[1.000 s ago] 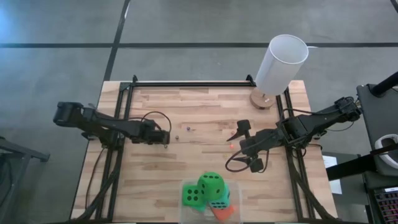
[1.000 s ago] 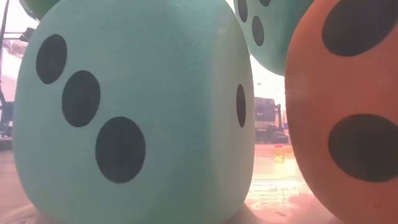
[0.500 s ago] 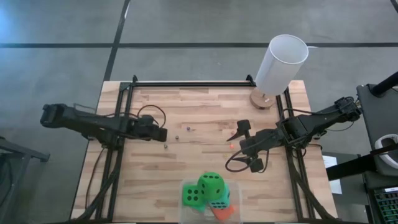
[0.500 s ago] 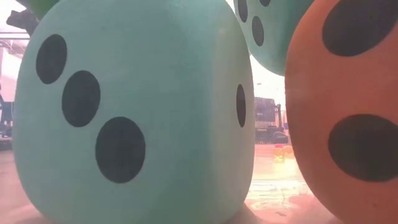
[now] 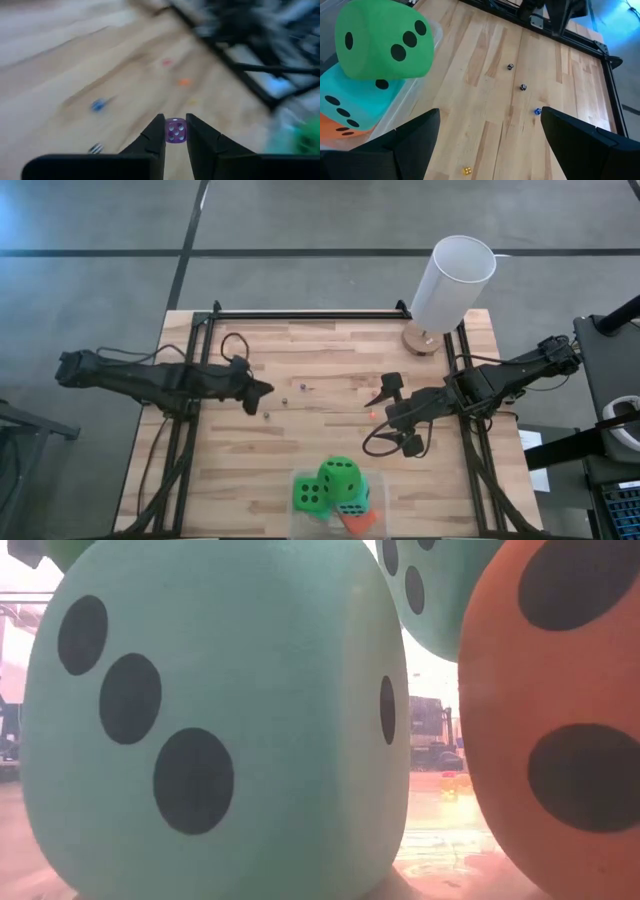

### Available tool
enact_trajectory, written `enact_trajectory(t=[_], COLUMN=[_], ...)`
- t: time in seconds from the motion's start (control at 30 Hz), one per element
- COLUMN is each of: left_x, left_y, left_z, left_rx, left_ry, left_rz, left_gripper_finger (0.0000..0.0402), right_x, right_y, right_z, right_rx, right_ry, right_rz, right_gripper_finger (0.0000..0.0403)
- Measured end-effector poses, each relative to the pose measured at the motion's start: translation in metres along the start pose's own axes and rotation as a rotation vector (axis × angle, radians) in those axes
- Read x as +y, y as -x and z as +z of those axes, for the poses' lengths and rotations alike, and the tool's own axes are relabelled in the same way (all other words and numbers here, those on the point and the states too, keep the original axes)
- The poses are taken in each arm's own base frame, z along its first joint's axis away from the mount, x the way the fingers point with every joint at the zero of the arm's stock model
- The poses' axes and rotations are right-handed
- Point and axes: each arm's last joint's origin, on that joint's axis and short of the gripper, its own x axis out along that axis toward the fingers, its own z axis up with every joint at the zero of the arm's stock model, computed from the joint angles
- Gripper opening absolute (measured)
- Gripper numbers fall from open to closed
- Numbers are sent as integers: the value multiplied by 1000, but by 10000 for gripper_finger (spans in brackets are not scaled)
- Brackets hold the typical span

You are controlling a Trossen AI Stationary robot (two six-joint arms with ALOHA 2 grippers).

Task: Pick & Place Dice
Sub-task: Put the small purple dice into the transparent bin

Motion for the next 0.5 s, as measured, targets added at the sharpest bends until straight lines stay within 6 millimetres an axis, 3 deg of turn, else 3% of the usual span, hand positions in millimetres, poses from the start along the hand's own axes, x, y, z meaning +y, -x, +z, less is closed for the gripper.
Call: enact_trajectory(t=[0.37,0.5], left_x=[-38,-64], left_y=[8,16], left_z=[-5,-7], left_rx=[-75,-82], left_ry=[-353,-472], left_rz=[-318,-410], left_gripper_finger=[58,58], right_x=[0,0], right_y=[0,0], right_z=[0,0], right_rx=[0,0], right_ry=[7,26], right_rz=[0,0], right_gripper_finger=[343,343])
